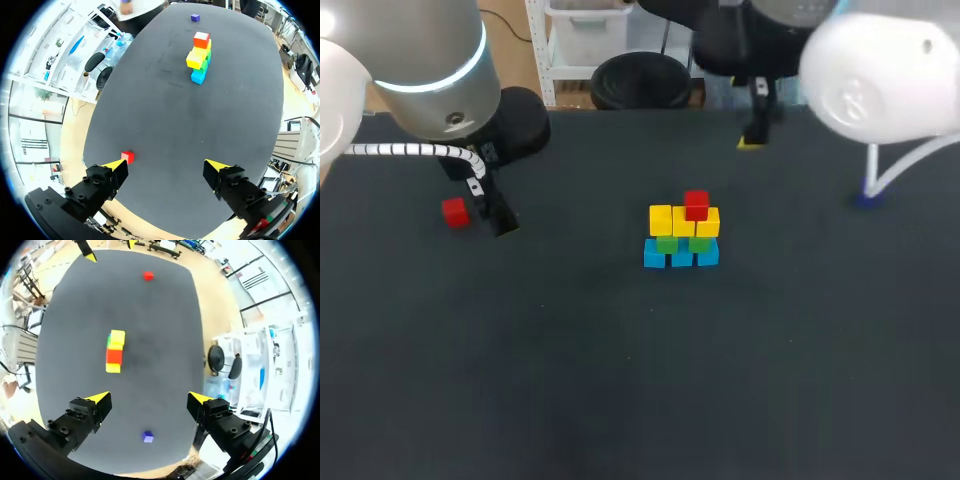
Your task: Place the blue cubes, place green cubes on the blue cubes, place the yellow cubes on the green cubes, then place the red cubes on the yellow cubes, and place purple cube on the red cubes.
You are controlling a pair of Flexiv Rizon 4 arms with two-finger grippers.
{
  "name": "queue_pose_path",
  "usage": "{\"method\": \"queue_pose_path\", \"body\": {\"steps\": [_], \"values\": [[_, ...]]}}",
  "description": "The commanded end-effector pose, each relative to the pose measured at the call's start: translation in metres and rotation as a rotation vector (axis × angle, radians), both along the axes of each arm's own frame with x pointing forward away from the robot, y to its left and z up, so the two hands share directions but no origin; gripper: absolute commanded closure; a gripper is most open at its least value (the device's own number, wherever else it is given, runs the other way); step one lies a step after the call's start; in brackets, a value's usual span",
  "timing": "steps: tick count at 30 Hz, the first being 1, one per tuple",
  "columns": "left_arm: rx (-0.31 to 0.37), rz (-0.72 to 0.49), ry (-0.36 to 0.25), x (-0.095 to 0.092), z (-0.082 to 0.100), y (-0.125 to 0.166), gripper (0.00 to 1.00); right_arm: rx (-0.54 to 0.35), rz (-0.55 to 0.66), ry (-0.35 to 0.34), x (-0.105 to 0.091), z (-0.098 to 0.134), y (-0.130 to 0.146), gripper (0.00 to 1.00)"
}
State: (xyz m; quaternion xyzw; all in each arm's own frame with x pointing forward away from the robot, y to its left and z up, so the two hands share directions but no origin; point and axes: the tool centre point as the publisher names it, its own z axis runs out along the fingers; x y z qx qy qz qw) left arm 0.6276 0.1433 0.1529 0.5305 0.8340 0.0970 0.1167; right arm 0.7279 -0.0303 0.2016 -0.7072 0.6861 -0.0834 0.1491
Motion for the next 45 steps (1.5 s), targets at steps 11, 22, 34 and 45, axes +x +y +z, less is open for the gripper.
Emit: {"method": "queue_pose_path", "body": {"steps": [11,22,34,45], "values": [[-0.002,-0.003,0.001,0.000,0.000,0.001,0.00,0.054,-0.074,-0.262,0.004,0.016,-0.047,0.00],[-0.002,-0.003,0.001,0.000,0.000,0.001,0.00,0.050,-0.102,-0.258,0.005,0.013,-0.056,0.00],[0.012,0.079,-0.006,0.014,0.009,0.023,0.00,0.050,-0.102,-0.258,0.005,0.013,-0.056,0.00],[-0.034,0.038,0.200,0.015,-0.010,0.040,0.00,0.050,-0.102,-0.258,0.005,0.013,-0.056,0.00]]}}
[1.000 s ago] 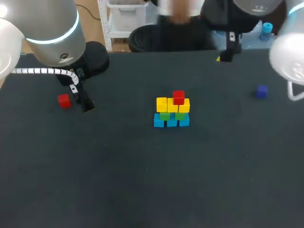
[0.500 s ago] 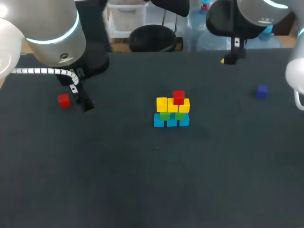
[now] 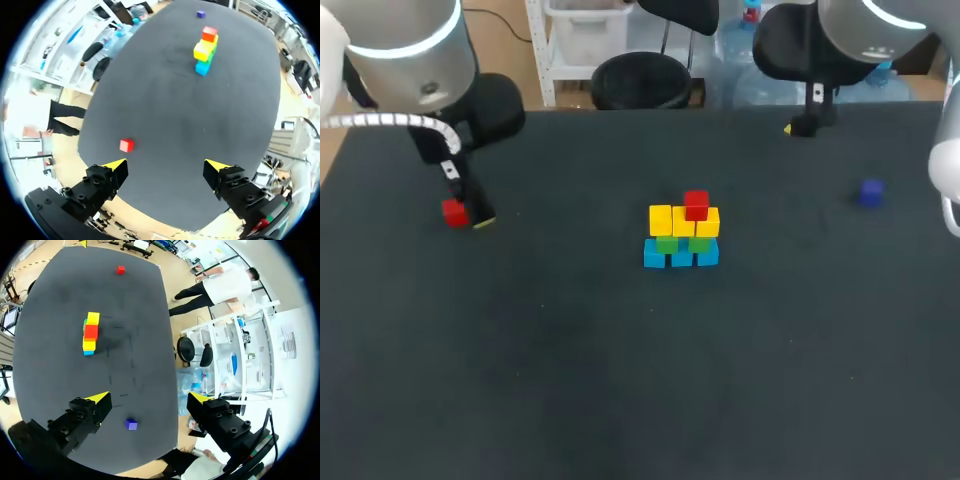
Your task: Place the blue cubes, place green cubes on the blue cubes, place the yellow cubes on the green cubes, then place the red cubes on the yellow cubes, and place purple cube on the red cubes.
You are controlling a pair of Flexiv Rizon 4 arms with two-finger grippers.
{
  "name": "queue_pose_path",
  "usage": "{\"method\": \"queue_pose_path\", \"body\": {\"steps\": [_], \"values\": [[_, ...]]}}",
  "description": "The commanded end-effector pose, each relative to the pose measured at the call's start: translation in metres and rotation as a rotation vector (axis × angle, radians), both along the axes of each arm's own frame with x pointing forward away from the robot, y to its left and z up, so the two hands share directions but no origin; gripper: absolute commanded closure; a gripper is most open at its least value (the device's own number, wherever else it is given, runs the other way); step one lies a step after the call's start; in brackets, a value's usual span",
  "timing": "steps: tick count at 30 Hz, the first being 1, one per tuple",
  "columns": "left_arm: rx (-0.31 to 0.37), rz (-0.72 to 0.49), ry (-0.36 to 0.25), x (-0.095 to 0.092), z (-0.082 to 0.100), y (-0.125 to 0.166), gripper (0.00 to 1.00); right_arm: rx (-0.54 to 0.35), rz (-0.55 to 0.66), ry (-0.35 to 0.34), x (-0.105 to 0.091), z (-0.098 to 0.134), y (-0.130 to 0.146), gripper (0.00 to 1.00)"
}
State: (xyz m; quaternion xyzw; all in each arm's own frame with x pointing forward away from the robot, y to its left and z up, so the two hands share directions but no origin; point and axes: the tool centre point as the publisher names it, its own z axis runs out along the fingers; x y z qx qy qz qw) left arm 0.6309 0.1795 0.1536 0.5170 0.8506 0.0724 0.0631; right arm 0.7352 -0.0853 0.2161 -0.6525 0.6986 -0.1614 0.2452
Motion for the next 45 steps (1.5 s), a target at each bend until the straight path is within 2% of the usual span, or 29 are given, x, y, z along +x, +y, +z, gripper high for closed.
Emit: {"method": "queue_pose_path", "body": {"steps": [1,2,5,7,9,10,14,22,29,37,45], "values": [[-0.042,-0.011,0.098,0.011,-0.016,0.005,0.00,0.002,-0.002,-0.010,-0.003,-0.001,-0.001,0.00],[-0.040,-0.020,0.111,0.010,-0.020,0.005,0.00,0.002,-0.002,-0.010,-0.003,-0.001,-0.001,0.00],[0.086,-0.054,0.106,0.007,-0.040,0.003,0.00,0.002,-0.002,-0.010,-0.003,-0.001,-0.001,0.00],[0.067,-0.070,0.120,0.008,-0.048,0.002,0.00,0.002,-0.002,-0.010,-0.003,-0.001,-0.001,0.00],[0.090,-0.101,0.098,0.010,-0.054,-0.001,0.00,0.002,-0.002,-0.010,-0.003,-0.001,-0.001,0.00],[0.096,-0.108,0.106,0.012,-0.059,-0.001,0.00,0.002,-0.002,-0.010,-0.003,-0.001,-0.001,0.00],[0.096,-0.130,0.119,0.023,-0.075,0.000,0.00,0.002,-0.002,-0.010,-0.003,-0.001,-0.001,0.00],[0.058,-0.118,0.089,0.037,-0.082,0.015,0.00,0.002,-0.002,-0.010,-0.003,-0.001,-0.001,0.00],[0.038,-0.062,0.067,0.057,-0.091,0.032,0.00,0.002,-0.002,-0.010,-0.003,-0.001,-0.001,0.00],[-0.014,-0.052,0.097,0.067,-0.111,0.045,0.00,0.002,-0.002,-0.010,-0.003,-0.001,-0.001,0.00],[-0.042,-0.056,0.120,0.092,-0.124,0.060,0.00,0.002,-0.002,-0.010,-0.003,-0.001,-0.001,0.00]]}}
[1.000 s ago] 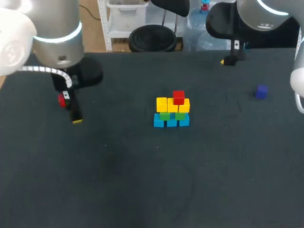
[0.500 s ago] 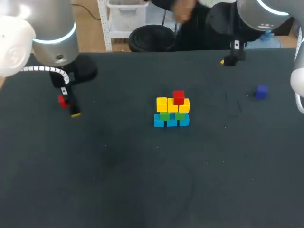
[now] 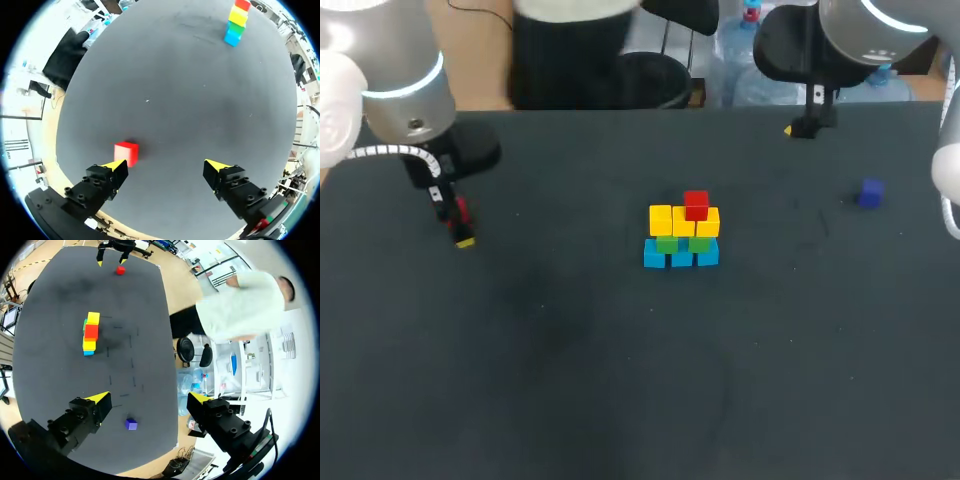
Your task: Place the blue cubes, place green cubes on the blue cubes, place the yellow cubes on the green cubes, then place the red cubes on the yellow cubes, and place purple cube on the red cubes.
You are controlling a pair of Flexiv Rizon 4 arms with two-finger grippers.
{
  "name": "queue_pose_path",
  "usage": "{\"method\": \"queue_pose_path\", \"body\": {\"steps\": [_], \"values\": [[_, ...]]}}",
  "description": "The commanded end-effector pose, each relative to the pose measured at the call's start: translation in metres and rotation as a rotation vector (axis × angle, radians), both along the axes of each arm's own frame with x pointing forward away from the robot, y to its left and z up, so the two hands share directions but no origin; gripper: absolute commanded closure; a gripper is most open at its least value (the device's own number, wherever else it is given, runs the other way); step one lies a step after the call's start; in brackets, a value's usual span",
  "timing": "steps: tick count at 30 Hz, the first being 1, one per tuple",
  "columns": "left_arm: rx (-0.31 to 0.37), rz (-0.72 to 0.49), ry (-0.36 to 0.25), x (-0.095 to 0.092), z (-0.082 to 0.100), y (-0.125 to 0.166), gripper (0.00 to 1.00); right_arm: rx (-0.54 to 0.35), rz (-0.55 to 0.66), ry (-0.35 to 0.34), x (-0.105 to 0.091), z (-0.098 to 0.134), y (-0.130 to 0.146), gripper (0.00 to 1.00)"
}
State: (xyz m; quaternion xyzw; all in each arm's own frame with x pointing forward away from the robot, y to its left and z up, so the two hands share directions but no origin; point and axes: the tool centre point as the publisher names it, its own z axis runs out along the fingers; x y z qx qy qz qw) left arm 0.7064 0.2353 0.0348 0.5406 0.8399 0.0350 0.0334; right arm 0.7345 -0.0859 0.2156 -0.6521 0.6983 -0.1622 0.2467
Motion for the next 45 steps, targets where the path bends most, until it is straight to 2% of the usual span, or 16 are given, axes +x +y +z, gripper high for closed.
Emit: {"method": "queue_pose_path", "body": {"steps": [1,9,19,28,40,41,42,45], "values": [[-0.018,-0.005,0.030,0.019,-0.005,0.005,0.00,0.002,-0.002,-0.007,-0.002,-0.001,-0.001,0.00],[-0.014,-0.076,0.071,0.036,-0.015,0.000,0.00,0.002,-0.002,-0.007,-0.002,-0.001,-0.001,0.00],[-0.019,-0.083,0.100,0.055,-0.019,0.007,0.00,0.002,-0.002,-0.007,-0.002,-0.001,-0.001,0.00],[-0.005,-0.076,0.135,0.056,-0.027,0.015,0.00,0.002,-0.002,-0.007,-0.002,-0.001,-0.001,0.00],[0.009,-0.064,0.148,0.054,-0.031,0.020,0.00,0.002,-0.002,-0.007,-0.002,-0.001,-0.001,0.00],[0.010,-0.064,0.149,0.053,-0.031,0.020,0.09,0.002,-0.002,-0.007,-0.002,-0.001,-0.001,0.00],[0.008,-0.061,0.149,0.053,-0.031,0.020,0.29,0.002,-0.002,-0.007,-0.002,-0.001,-0.001,0.00],[0.009,-0.061,0.150,0.054,-0.033,0.019,0.58,0.002,-0.002,-0.007,-0.002,-0.001,-0.001,0.00]]}}
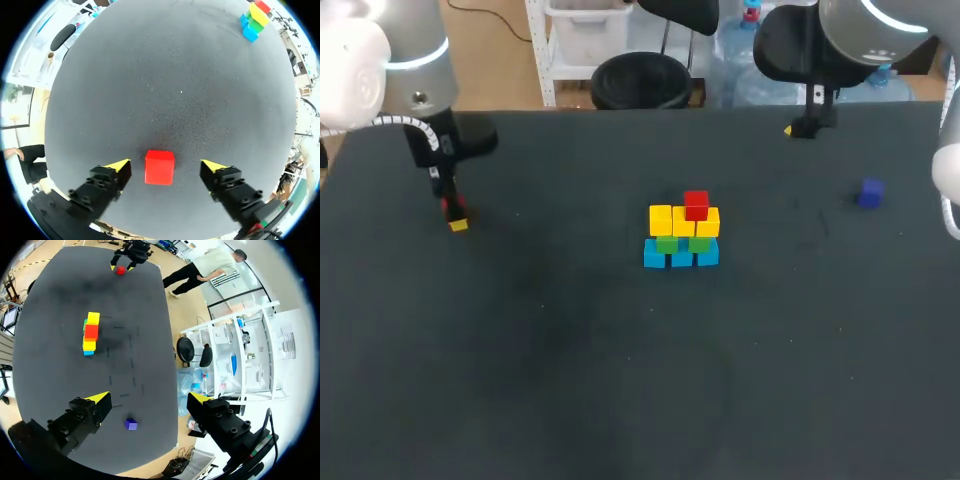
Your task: Place the blue cubes, place green cubes on the blue cubes, place the yellow cubes on the green cubes, then place the red cubes on the yellow cubes, and place purple cube on the red cubes.
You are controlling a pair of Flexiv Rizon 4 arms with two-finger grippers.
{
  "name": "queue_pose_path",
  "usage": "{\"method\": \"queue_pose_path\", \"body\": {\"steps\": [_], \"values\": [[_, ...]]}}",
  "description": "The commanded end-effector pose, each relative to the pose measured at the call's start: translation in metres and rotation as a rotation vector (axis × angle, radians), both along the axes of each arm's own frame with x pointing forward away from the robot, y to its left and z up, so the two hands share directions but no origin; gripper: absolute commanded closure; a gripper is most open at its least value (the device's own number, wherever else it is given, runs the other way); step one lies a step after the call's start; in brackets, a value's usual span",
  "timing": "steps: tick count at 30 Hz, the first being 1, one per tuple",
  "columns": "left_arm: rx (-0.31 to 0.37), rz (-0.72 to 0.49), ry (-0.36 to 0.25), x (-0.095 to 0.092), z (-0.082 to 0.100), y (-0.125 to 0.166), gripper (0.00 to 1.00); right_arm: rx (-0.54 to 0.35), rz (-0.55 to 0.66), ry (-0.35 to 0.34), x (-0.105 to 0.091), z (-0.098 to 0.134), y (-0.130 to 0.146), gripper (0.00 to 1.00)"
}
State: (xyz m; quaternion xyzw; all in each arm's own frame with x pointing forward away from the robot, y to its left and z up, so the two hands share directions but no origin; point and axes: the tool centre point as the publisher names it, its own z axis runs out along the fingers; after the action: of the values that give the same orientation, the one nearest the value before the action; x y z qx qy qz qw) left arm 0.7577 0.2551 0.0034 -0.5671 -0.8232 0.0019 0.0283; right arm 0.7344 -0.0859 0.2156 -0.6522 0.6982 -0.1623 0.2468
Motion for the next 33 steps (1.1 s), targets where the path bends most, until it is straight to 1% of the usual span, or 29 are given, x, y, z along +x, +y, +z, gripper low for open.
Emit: {"method": "queue_pose_path", "body": {"steps": [1,2,4,5,6,11,13,19,21,25,30,31,33], "values": [[0.002,0.002,0.007,0.003,-0.002,0.000,0.71,0.001,-0.002,-0.006,-0.002,-0.001,-0.001,0.00],[0.002,0.002,0.007,0.003,-0.002,0.000,0.76,0.001,-0.002,-0.006,-0.002,-0.001,-0.001,0.00],[0.004,0.005,0.010,0.003,-0.003,0.001,0.80,0.001,-0.002,-0.006,-0.002,-0.001,-0.001,0.00],[0.005,0.005,0.011,0.003,-0.003,0.001,0.96,0.001,-0.002,-0.006,-0.002,-0.001,-0.001,0.00],[0.005,0.005,0.011,0.003,-0.004,0.001,1.00,0.001,-0.002,-0.006,-0.002,-0.001,-0.001,0.00],[0.006,0.007,0.014,0.001,-0.004,0.002,1.00,0.001,-0.002,-0.006,-0.002,-0.001,-0.001,0.00],[0.009,-0.003,0.014,-0.002,-0.004,-0.002,1.00,0.001,-0.002,-0.006,-0.002,-0.001,-0.001,0.00],[0.008,-0.051,0.019,-0.012,0.003,-0.029,1.00,0.001,-0.002,-0.006,-0.002,-0.001,-0.001,0.00],[-0.009,-0.050,0.019,-0.014,0.009,-0.038,1.00,0.001,-0.002,-0.006,-0.002,-0.001,-0.001,0.00],[-0.014,-0.088,-0.003,-0.020,0.026,-0.057,1.00,0.001,-0.002,-0.006,-0.002,-0.001,-0.001,0.00],[-0.021,-0.107,-0.023,-0.022,0.052,-0.070,1.00,0.001,-0.002,-0.006,-0.002,-0.001,-0.001,0.00],[-0.015,-0.120,-0.037,-0.022,0.058,-0.074,1.00,0.001,-0.002,-0.006,-0.002,-0.001,-0.001,0.00],[-0.033,-0.136,-0.058,-0.024,0.071,-0.084,1.00,0.001,-0.002,-0.006,-0.002,-0.001,-0.001,0.00]]}}
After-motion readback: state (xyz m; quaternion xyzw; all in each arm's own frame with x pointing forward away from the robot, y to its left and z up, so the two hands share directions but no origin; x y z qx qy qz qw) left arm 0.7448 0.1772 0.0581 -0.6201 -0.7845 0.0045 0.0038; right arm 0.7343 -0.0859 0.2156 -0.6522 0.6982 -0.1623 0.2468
